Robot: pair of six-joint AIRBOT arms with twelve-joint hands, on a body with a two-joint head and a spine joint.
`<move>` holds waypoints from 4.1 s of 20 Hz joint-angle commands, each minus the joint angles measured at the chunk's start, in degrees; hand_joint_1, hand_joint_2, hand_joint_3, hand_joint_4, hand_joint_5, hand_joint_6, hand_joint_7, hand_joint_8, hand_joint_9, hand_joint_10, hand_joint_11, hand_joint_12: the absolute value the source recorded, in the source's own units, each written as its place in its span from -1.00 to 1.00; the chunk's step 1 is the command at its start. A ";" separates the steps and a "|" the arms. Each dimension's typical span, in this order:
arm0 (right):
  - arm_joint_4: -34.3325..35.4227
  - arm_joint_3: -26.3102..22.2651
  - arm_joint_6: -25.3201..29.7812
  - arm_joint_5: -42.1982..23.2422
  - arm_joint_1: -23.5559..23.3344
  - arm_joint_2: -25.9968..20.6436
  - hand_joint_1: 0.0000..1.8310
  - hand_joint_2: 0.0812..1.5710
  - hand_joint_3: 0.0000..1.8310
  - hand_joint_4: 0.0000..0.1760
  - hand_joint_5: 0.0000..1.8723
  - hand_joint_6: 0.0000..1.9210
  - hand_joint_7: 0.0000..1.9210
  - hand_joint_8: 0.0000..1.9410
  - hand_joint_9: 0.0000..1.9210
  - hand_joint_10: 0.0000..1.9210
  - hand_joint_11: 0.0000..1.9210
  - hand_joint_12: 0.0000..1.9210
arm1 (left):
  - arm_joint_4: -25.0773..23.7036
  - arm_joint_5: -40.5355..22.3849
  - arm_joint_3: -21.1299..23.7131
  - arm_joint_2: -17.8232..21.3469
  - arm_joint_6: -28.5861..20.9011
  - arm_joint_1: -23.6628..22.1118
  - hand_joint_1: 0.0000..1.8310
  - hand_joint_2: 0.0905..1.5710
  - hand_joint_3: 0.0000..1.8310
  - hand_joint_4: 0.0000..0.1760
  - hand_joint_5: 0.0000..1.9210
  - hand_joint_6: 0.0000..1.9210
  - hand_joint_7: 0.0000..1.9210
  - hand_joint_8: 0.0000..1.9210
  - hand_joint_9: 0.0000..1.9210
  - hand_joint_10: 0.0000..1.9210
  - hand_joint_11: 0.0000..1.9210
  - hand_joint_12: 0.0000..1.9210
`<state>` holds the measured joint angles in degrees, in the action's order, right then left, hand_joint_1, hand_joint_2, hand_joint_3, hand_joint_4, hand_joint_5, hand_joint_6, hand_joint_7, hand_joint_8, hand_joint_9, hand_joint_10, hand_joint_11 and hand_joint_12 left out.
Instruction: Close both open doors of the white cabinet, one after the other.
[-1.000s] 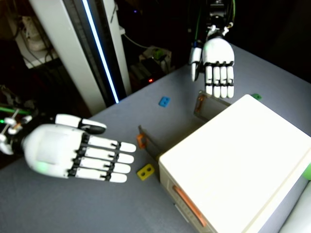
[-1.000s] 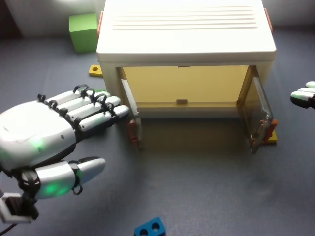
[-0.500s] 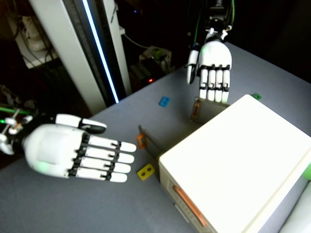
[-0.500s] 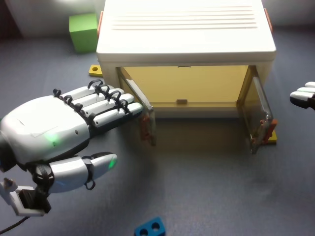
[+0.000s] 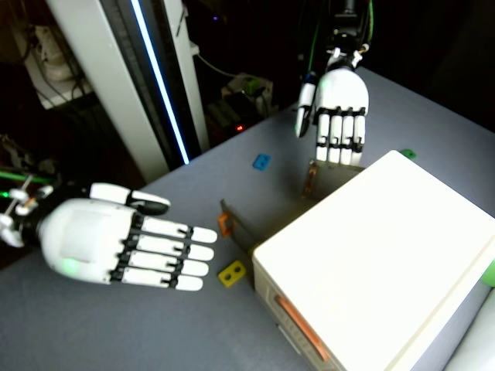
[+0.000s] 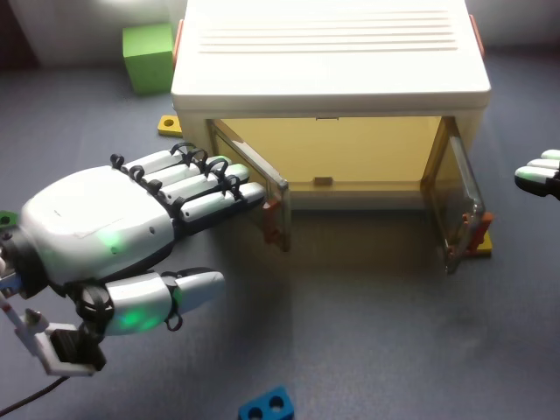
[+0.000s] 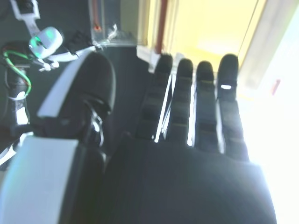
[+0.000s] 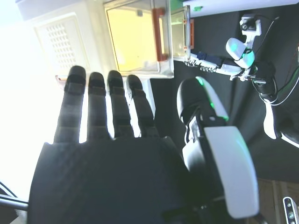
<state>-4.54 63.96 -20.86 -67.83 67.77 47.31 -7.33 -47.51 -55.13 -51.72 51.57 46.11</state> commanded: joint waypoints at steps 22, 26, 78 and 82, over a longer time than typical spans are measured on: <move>1.70 0.61 0.59 -6.63 -0.10 0.40 -0.63 0.79 -1.00 -0.95 -0.88 -1.00 -0.94 -1.00 -0.98 -1.00 -0.91 -1.00 | -0.61 -3.55 -3.26 -4.34 0.75 -6.05 -1.00 1.00 -0.97 -1.00 -0.92 -1.00 -0.93 -1.00 -0.87 -1.00 -1.00 -0.46; 1.70 0.61 0.63 -6.66 -0.09 0.42 -0.61 0.79 -1.00 -0.87 -0.88 -1.00 -0.94 -1.00 -0.98 -1.00 -0.90 -1.00 | -0.55 -3.05 -3.47 -4.71 1.51 -6.73 -1.00 1.00 -0.96 -1.00 -0.90 -1.00 -0.91 -1.00 -0.87 -1.00 -1.00 -0.52; -15.84 0.59 -4.82 3.90 -17.10 3.88 -1.00 0.74 -0.98 -1.00 -1.00 -1.00 -1.00 -1.00 -1.00 -1.00 -1.00 -1.00 | 14.42 -21.52 6.93 8.91 3.07 13.77 -1.00 0.89 -1.00 -1.00 -0.90 -1.00 -0.92 -1.00 -0.94 -1.00 -1.00 -0.71; -16.48 1.28 -4.82 4.69 -18.60 5.12 -1.00 0.73 -0.99 -1.00 -1.00 -1.00 -1.00 -1.00 -1.00 -1.00 -1.00 -1.00 | 14.45 -21.54 6.95 8.80 3.07 13.77 -1.00 0.90 -1.00 -1.00 -0.91 -1.00 -0.92 -1.00 -0.95 -1.00 -1.00 -0.75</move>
<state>-23.05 65.21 -25.80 -57.10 49.65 52.58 6.74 -62.33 -48.38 -43.18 54.61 60.29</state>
